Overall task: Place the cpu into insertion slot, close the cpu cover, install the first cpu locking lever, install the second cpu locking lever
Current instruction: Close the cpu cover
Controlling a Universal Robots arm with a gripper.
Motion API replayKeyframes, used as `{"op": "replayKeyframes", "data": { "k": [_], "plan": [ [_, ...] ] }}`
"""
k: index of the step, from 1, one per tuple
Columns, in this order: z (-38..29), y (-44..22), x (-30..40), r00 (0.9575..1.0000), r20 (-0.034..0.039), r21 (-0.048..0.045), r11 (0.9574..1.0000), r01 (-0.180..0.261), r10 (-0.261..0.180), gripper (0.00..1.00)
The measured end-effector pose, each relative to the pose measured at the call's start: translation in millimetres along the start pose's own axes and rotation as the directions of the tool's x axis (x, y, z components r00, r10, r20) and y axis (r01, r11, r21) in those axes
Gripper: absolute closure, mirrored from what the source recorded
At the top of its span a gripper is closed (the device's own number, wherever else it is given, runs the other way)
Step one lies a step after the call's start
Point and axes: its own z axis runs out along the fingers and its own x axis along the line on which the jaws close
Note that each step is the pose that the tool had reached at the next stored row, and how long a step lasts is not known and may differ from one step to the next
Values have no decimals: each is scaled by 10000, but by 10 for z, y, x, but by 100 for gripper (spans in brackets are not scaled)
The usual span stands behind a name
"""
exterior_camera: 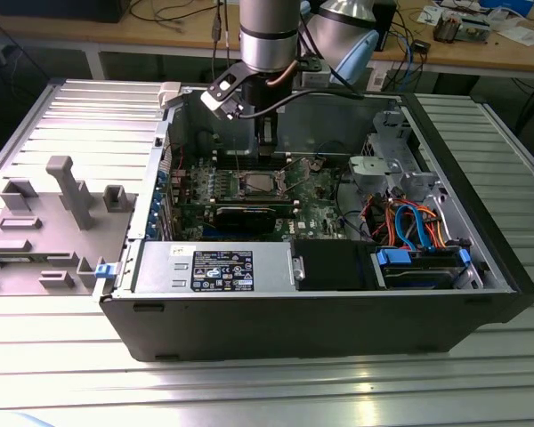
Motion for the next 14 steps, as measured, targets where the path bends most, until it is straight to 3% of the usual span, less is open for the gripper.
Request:
{"op": "replayKeyframes", "data": {
  "k": [7,14],
  "plan": [
    [-2,0,0,10000,10,0,10000,0,0,89],
    [2,68,0,10000,11,2,10000,1,-1,89]
  ]
}}
